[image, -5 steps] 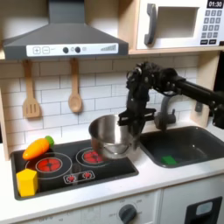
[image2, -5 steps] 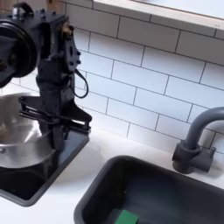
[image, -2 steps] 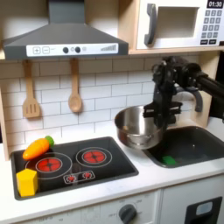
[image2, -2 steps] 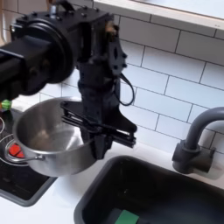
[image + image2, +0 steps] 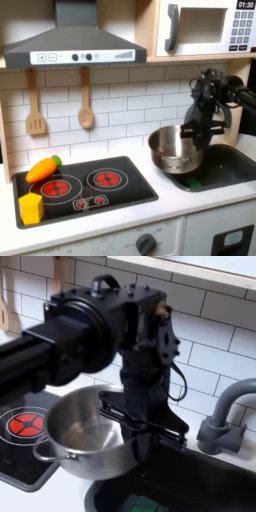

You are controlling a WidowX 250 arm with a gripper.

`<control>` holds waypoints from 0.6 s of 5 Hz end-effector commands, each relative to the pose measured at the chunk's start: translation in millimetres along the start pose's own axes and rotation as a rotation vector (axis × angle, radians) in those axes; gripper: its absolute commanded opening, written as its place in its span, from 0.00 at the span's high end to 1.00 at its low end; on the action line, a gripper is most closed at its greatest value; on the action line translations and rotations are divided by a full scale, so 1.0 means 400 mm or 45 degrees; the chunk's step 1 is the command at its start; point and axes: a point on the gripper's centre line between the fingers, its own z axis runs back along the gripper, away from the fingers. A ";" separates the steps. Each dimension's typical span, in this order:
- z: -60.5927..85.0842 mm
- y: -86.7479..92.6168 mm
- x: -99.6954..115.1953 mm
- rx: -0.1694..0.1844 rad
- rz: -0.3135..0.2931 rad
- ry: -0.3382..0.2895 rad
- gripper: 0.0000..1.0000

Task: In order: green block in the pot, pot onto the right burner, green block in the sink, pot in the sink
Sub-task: 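Put the pot in the sink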

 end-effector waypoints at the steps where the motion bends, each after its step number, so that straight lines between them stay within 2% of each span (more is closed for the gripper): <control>1: -0.041 -0.081 -0.012 -0.033 -0.108 0.011 1.00; 2: -0.063 -0.124 -0.011 -0.042 -0.141 0.003 1.00; 3: -0.071 -0.158 -0.005 -0.069 -0.158 -0.033 1.00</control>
